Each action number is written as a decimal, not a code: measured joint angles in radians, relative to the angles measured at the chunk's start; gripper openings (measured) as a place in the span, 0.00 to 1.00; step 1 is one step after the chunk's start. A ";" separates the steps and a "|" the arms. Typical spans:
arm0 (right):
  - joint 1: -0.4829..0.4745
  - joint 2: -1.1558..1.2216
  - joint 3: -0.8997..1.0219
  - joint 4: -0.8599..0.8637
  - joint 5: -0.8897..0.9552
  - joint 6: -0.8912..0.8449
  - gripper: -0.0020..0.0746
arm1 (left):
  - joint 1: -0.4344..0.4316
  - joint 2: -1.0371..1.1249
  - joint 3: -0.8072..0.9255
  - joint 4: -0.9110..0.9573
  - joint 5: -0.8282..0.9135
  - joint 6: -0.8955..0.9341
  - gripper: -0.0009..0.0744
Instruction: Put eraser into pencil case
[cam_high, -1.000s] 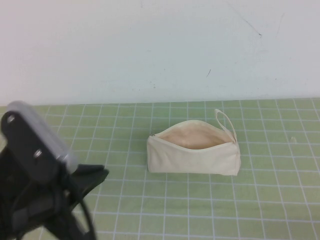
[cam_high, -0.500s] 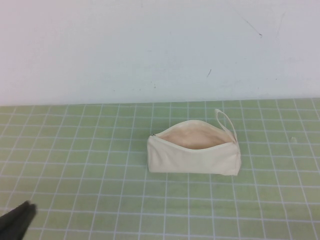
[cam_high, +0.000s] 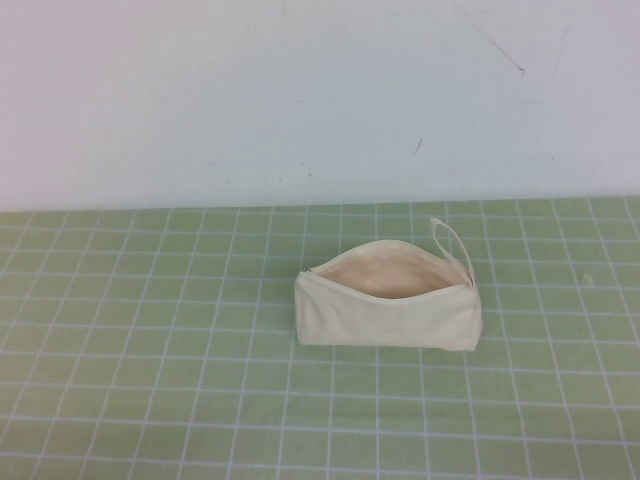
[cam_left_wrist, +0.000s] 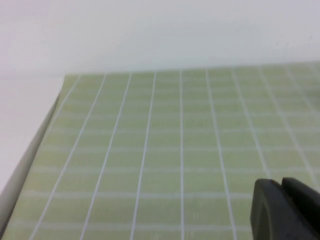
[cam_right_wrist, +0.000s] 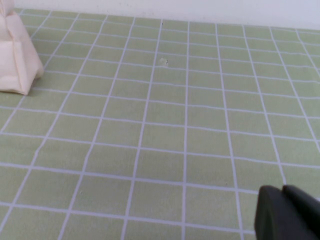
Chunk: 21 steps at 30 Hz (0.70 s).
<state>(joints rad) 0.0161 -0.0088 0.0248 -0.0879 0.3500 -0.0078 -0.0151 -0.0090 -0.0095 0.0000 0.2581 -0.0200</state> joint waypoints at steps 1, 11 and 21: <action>0.000 0.000 0.000 0.000 0.000 0.000 0.02 | 0.012 0.000 0.010 0.000 0.012 -0.001 0.01; 0.000 0.000 0.000 0.000 0.000 0.000 0.02 | 0.035 0.000 0.034 0.000 0.061 -0.006 0.01; 0.000 0.000 0.000 0.000 0.000 0.000 0.02 | 0.035 0.000 0.034 0.000 0.060 -0.006 0.01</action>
<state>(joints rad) 0.0161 -0.0088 0.0248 -0.0879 0.3500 -0.0078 0.0200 -0.0090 0.0242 0.0000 0.3186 -0.0260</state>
